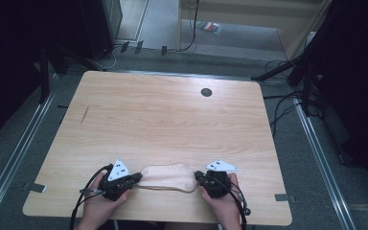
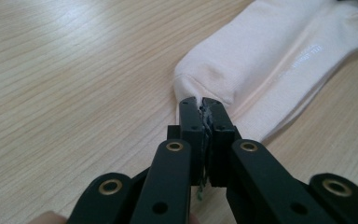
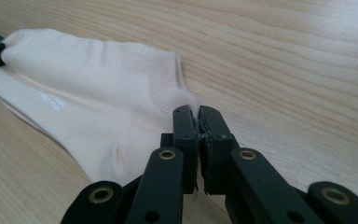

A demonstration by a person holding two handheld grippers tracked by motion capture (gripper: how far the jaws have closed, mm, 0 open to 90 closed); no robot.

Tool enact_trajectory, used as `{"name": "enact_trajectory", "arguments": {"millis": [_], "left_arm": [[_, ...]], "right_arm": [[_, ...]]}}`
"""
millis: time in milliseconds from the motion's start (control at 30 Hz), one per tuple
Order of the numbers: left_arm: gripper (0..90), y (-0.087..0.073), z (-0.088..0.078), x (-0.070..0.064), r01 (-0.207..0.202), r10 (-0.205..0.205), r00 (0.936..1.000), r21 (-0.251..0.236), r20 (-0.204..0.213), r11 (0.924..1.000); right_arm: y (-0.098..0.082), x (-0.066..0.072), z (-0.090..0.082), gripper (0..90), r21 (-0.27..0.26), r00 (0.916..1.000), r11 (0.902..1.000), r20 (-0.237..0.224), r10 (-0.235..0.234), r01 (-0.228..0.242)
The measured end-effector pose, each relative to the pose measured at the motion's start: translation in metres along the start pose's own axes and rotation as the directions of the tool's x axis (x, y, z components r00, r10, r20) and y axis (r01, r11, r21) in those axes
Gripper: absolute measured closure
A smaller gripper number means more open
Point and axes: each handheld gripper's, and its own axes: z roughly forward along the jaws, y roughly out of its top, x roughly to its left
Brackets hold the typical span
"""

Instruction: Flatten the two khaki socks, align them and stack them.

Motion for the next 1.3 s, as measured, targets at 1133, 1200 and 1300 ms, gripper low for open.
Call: {"name": "enact_trajectory", "arguments": {"millis": [1133,1200,1300], "left_arm": [[40.1,-0.003,-0.016,0.031,0.168,-0.16,0.9857,-0.262,0.053,0.9504],[30.8,-0.003,-0.016,0.033,0.15,-0.154,0.988,-0.275,0.007,0.9495],[18.7,-0.003,-0.019,0.037,0.168,-0.179,0.9838,-0.282,-0.014,0.9448]], "right_arm": [[-0.002,-0.028,-0.021,47.4,-0.257,0.995,0.962,0.012,0.099,-0.093],[-0.002,-0.032,-0.023,40.9,-0.28,0.9953,0.9561,0.02,0.095,-0.085],[-0.001,-0.039,-0.025,32.7,-0.301,0.9949,0.949,0.011,0.1,-0.092]]}}
